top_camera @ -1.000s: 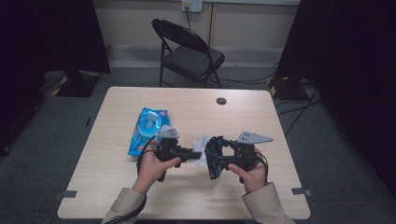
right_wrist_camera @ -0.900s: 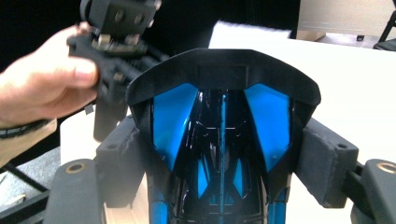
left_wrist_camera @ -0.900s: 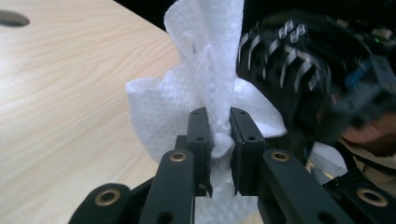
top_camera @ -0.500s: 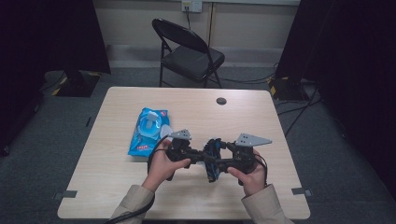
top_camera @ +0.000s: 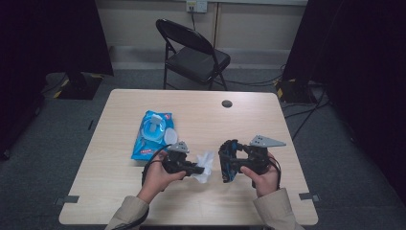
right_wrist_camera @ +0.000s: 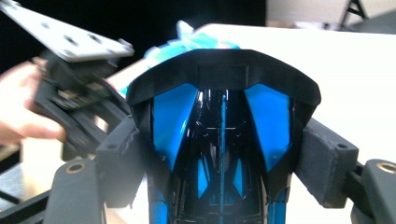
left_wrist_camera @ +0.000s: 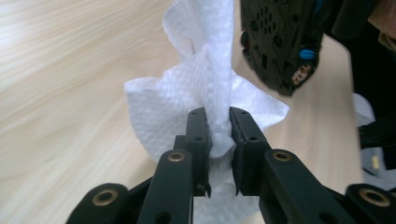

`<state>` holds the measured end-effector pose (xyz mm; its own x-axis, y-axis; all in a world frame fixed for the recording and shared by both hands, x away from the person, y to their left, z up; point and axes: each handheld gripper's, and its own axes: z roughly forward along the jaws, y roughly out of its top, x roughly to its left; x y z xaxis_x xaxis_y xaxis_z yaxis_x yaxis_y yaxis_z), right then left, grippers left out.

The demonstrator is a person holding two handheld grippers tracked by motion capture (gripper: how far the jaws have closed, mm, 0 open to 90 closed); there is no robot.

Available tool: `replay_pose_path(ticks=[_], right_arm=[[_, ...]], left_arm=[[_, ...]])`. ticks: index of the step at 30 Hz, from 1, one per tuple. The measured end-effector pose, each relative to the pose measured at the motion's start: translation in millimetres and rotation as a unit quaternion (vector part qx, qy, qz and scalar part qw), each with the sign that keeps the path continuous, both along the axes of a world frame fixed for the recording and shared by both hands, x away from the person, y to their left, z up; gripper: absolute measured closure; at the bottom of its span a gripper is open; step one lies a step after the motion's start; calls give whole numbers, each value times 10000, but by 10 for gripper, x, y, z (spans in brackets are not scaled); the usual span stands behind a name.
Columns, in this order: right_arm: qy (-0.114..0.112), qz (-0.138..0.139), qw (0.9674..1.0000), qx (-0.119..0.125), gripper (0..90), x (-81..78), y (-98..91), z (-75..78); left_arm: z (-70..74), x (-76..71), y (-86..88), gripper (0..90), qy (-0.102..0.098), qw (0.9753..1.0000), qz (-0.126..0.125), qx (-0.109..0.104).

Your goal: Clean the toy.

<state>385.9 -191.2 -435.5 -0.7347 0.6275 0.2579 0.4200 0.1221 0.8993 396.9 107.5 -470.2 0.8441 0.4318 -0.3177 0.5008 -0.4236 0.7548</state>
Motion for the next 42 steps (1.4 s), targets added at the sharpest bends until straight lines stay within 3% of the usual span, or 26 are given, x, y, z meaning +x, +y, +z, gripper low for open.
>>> replay_pose_path(ticks=[4,8,18,21,23,33,42], right_arm=[[164,-192,9996,-134,257,68,-83,-112],[142,-360,9981,-477,257,93,-103,-128],[198,-545,9965,-606,256,196,-50,-162],[205,-600,9949,-786,256,291,24,-223],[241,-637,9945,-800,255,321,41,-245],[445,-775,9867,-1355,254,588,207,-466],[571,-927,9812,-1596,253,664,185,-558]], left_arm=[[-23,0,95,783,-58,9999,111,88],[-101,0,235,783,4,9994,245,248],[-179,15,384,757,-126,9972,539,497],[-215,16,411,745,-163,9957,632,654],[-232,17,414,735,-156,9958,633,641],[-281,10,402,680,-243,9961,610,598],[-283,-24,380,591,-359,9955,604,635]])
